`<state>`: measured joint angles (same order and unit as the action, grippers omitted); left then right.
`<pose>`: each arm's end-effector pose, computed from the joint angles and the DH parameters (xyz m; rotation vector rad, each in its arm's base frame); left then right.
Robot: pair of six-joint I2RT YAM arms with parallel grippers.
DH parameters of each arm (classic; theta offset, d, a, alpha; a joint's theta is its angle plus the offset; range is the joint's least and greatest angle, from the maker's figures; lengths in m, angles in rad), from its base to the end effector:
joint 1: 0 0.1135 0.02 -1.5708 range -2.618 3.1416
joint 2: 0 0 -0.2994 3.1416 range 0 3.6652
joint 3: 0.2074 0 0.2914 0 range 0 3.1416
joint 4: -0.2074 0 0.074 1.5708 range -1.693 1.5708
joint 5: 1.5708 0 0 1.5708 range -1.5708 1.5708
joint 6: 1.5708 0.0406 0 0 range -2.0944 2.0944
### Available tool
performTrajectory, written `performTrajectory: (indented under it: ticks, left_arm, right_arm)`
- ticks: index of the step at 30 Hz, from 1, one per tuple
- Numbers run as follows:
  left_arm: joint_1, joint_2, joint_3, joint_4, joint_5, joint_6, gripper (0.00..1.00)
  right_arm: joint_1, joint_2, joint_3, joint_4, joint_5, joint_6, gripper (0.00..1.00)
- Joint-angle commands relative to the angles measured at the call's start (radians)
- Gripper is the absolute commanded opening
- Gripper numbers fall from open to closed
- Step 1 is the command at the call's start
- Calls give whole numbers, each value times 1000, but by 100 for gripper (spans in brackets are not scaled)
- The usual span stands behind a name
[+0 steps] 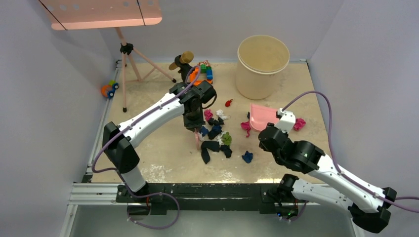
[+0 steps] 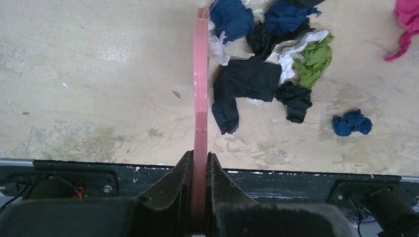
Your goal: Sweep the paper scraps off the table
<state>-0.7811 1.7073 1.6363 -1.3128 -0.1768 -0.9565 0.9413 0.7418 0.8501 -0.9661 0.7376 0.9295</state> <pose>0.2682 -0.2559 0.3378 -0.2767 2.8730 -0.0415 0.1070 0.1006 0.3276 0.2963 2.1485 0.1510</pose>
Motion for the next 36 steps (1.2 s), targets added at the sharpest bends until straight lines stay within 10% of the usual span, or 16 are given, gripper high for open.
performTrajectory:
  ticks: [1, 7, 14, 29, 36]
  left_arm:
    - [-1, -28, 104, -89, -23, 23, 0]
    - [-3, -226, 52, 61, 77, 108, 0]
    - [-13, -264, -164, 638, 550, 140, 0]
    - [-103, 417, 176, 1616, 772, -326, 0]
    - [-158, 731, 588, 1510, 619, -401, 0]
  right_arm:
    - [-5, 6, 52, -5, 58, 41, 0]
    - [-6, -1, 51, -34, 112, 82, 0]
    - [-5, 114, 262, -446, 299, 420, 0]
    - [-33, 135, 505, -447, 426, 290, 0]
    - [-38, 159, 500, -404, 448, 287, 0]
